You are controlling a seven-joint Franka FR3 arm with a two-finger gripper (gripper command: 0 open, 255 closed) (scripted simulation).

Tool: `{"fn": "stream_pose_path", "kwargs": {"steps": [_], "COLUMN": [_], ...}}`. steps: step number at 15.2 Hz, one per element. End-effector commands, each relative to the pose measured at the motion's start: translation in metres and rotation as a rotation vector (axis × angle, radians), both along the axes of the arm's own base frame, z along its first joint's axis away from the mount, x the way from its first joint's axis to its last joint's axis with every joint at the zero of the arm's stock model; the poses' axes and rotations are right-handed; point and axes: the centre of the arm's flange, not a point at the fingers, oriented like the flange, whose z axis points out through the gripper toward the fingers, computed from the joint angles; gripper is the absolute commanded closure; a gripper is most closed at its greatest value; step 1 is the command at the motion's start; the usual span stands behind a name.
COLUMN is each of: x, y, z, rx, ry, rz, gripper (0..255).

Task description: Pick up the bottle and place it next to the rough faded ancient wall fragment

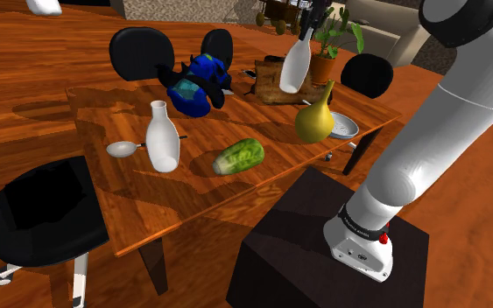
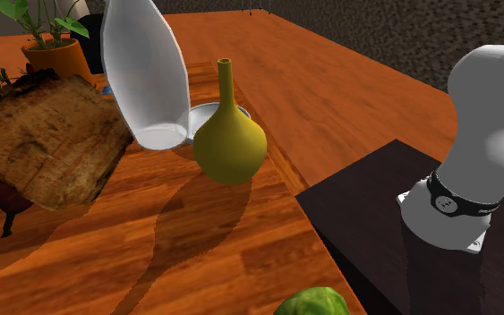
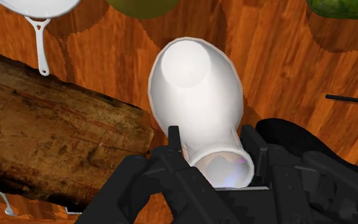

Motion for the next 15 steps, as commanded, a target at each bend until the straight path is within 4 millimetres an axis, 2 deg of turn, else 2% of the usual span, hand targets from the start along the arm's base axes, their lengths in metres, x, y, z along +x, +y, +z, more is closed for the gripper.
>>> {"fn": "stream_pose_path", "kwargs": {"steps": [1,15], "x": [0.000,0.000], "y": [0.000,0.000], "z": [-0.010,-0.084], "rx": [-0.001,-0.001], "ry": [-0.001,-0.001], "rz": [0.000,0.000], "gripper": [255,255]}}
